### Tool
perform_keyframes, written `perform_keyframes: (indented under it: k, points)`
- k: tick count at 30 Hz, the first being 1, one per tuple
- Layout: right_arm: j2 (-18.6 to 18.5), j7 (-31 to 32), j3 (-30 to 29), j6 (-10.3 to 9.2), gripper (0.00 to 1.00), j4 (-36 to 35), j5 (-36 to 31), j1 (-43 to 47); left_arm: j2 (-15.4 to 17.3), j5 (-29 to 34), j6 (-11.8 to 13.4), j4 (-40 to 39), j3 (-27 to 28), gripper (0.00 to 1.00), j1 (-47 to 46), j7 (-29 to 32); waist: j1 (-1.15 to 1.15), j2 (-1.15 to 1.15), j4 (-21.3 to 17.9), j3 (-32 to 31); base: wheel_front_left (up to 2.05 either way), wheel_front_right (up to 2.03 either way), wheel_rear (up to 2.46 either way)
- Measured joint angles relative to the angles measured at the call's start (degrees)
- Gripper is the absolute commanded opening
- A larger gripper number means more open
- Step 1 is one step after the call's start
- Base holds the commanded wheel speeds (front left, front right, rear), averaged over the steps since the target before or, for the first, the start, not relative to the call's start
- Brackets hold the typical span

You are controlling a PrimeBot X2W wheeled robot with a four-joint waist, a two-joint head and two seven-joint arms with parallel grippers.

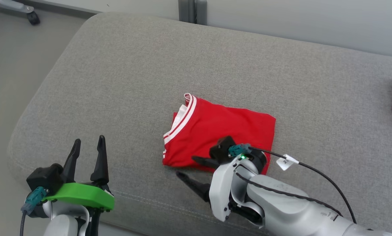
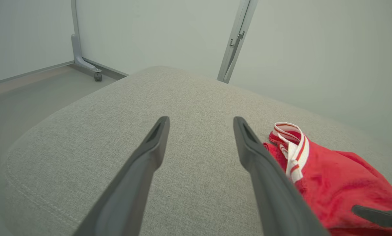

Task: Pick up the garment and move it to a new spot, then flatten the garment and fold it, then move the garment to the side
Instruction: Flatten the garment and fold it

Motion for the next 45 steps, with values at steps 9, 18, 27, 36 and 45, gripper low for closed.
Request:
perform_keyframes:
  k: [9,18,27,36,45]
  points:
    - [0.08,-0.78,2.85,0.01,1.00,-4.11,5.43,0.03,-0.04,0.01,0.00,-0.05,1.00,1.00,0.01,0.00,0.00,0.00,-2.54,-0.47,0.00,0.00,0.00]
    - [-6.33,-9.00,-4.93,0.05,1.00,-5.63,7.58,-0.44,-0.04,0.18,-0.03,-0.57,2.02,1.00,0.20,0.00,0.00,0.00,-6.30,-1.22,0.00,0.00,0.00]
    - [-10.83,-11.74,-12.92,-1.31,1.00,-7.02,7.48,-0.45,-0.02,1.09,-0.03,-1.24,2.85,1.00,1.31,0.00,0.00,0.00,-11.93,-2.02,0.00,0.00,0.00]
    - [-12.98,-11.73,-24.88,-7.55,1.00,-12.56,6.32,4.09,-0.02,1.21,-0.04,-1.92,2.67,1.00,1.54,0.00,0.00,0.00,-16.04,-2.35,0.00,0.00,0.00]
    - [-14.41,-11.74,-31.20,-10.79,1.00,-18.97,-0.13,10.56,-0.03,1.38,-0.04,-2.63,3.22,1.00,1.54,0.00,0.00,0.00,-16.13,-2.22,0.00,0.00,0.00]
